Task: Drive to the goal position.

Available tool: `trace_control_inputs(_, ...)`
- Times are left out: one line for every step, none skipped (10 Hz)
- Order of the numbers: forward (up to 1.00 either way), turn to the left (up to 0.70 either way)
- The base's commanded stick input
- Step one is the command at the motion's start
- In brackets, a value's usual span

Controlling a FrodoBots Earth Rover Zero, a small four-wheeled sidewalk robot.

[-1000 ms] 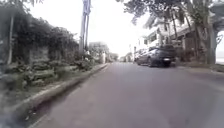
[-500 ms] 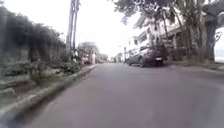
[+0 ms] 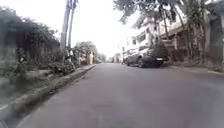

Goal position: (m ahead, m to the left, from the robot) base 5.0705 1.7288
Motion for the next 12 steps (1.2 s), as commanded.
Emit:
trace_control_inputs(1.0, 0.1)
trace_control_inputs(1.0, 0.1)
trace_control_inputs(1.0, -0.06)
trace_control_inputs(1.0, -0.3)
trace_control_inputs(1.0, -0.3)
trace_control_inputs(1.0, -0.3)
trace_control_inputs(1.0, -0.3)
trace_control_inputs(1.0, -0.3)
trace_control_inputs(1.0, -0.3)
trace_control_inputs(1.0, -0.28)
trace_control_inputs(1.0, -0.12)
trace_control_inputs(1.0, 0.05)
